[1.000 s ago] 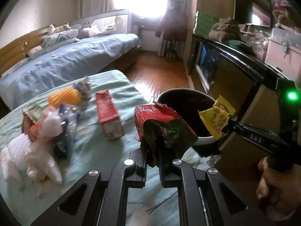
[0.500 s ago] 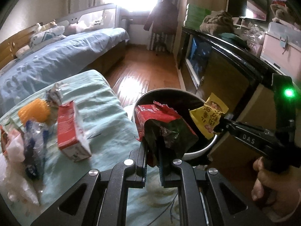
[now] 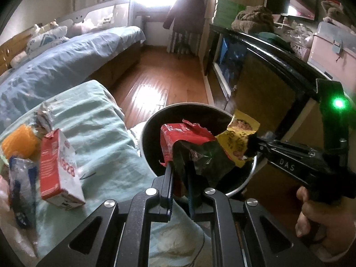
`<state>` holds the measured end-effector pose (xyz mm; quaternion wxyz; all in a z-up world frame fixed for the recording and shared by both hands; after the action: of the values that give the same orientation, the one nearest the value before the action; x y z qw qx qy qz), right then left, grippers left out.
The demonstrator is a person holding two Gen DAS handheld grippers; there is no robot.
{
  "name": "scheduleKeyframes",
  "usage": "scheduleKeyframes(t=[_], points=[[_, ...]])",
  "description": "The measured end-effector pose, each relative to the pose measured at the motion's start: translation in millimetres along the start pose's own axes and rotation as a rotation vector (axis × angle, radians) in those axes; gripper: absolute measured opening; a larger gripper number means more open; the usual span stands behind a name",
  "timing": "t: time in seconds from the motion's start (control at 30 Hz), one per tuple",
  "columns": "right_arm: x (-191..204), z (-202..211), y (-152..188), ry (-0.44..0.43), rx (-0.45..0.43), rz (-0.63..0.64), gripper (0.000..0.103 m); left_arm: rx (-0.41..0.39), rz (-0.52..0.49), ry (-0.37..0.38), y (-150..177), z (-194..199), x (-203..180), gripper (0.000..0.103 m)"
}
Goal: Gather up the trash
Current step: 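Carry both wrappers over the bin and open both tools to drop them, then grasp the crumpled white tissue with the left tool while the right grasps the red carton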
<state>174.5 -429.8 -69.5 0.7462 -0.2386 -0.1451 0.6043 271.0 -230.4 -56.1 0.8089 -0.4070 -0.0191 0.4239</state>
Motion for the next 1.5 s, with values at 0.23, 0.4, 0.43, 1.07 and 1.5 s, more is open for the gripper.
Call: scheduleKeyframes(t=[0.23,0.4,0.43,1.07,1.5], points=[[0.9,-1.1,-3.0,0.014,0.012,0.007,0.023,-0.007,0.014,-0.005,-1.6,0.9,0.4,0.042],[2.5,2.8,2.1,-0.003,0.009,-0.006,0.045,-0.031,0.03,-0.013,10.4,14.3,0.8,0.052],[2.6,5.0,3.7,-0.016,0.006,-0.014,0.048,-0.036,0.037,-0.014,13.8,18.4,2.6,0.053],[74.0,47.8,38.1,-0.225,-0.037,-0.029,0.082,-0.186,0.2,-0.174,99.5,128.3,16.0,0.065],[129.4,55.3,53.6,-0.283,-0.026,0.077,0.087,-0.239,0.315,-0.26,136.5,169.9,14.9,0.069]])
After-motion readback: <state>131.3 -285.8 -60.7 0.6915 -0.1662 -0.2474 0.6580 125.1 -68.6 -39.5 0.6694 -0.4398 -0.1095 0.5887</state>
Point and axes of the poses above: each gripper's, at about its wrist camera, not at the fingertips, and z roughly against the way its jaws point, x to its left, y to its underside, the point moved 1 cm from there along -z, roughly the way its jaws point, and after that the axes turned 15 degrees about y, right-handed, at the moved point
